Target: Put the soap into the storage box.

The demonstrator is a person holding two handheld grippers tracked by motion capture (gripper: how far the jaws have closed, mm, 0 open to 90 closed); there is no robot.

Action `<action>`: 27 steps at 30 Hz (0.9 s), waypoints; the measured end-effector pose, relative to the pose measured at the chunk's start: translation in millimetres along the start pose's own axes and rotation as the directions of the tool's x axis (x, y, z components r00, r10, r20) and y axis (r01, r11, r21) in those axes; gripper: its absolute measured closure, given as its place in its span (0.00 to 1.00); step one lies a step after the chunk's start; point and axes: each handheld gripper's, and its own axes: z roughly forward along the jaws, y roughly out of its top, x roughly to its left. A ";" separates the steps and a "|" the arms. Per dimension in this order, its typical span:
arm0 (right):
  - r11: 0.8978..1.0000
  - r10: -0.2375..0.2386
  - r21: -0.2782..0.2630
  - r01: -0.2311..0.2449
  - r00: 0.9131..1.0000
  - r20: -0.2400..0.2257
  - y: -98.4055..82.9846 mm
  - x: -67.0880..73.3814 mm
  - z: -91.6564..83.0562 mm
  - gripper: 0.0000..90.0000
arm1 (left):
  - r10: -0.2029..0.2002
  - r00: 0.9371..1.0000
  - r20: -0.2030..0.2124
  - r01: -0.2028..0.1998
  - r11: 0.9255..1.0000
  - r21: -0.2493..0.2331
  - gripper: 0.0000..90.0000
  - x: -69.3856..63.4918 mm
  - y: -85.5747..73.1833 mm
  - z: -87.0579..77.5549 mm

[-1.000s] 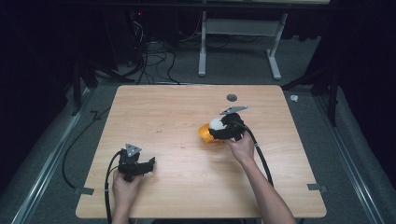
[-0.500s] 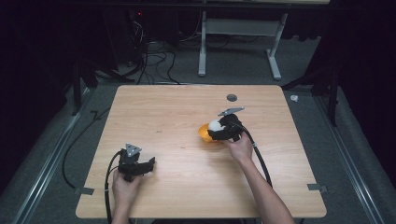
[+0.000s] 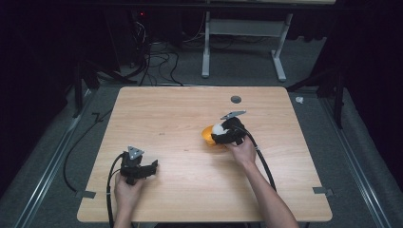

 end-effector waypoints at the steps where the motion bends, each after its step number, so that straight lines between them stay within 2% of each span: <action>1: 1.000 0.001 0.001 -0.001 1.000 0.002 -0.3 -0.1 0.4 0.28 | 0.000 1.000 0.001 0.000 1.000 0.002 0.23 0.1 0.1 -0.1; 11: 0.999 0.021 0.024 -0.021 1.000 0.003 -3.5 -1.1 3.7 0.27 | 0.000 1.000 0.001 0.000 1.000 0.001 0.23 0.0 0.0 -0.1; 27: 0.997 0.025 -0.074 -0.027 0.999 -0.020 0.4 -4.2 -15.2 0.28 | 0.000 1.000 0.000 0.000 1.000 0.000 0.23 0.0 0.0 0.0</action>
